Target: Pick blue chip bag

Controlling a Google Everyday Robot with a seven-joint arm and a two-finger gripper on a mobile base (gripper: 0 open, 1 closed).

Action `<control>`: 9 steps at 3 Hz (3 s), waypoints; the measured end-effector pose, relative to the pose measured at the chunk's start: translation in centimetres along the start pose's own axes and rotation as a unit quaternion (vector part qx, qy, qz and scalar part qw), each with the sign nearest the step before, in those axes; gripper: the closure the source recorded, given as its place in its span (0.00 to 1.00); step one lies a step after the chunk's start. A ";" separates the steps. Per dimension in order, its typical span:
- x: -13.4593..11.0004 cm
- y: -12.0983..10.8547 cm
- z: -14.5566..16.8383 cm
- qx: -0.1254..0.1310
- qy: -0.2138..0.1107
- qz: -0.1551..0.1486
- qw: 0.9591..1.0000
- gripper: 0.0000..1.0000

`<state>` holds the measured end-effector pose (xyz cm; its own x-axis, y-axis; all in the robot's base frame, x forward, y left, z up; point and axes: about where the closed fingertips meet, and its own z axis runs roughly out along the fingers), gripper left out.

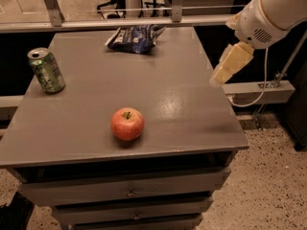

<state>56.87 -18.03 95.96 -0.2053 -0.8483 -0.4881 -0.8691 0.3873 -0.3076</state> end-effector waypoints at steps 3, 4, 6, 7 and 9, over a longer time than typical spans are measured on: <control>-4.8 -5.4 4.3 0.037 -0.086 0.036 0.995 0.00; -7.7 -8.8 9.0 0.058 -0.146 0.078 0.984 0.00; -12.5 -13.6 17.6 0.082 -0.210 0.171 0.959 0.00; -14.8 -14.5 21.9 0.075 -0.220 0.208 0.950 0.00; -16.1 -16.2 26.3 0.085 -0.225 0.239 0.941 0.24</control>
Offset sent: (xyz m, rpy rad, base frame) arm 0.0489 0.0218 0.0065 0.0980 -0.0618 -0.0212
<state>86.08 -1.12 87.36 -0.3104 -0.3379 -0.8885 -0.6330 0.7708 -0.0720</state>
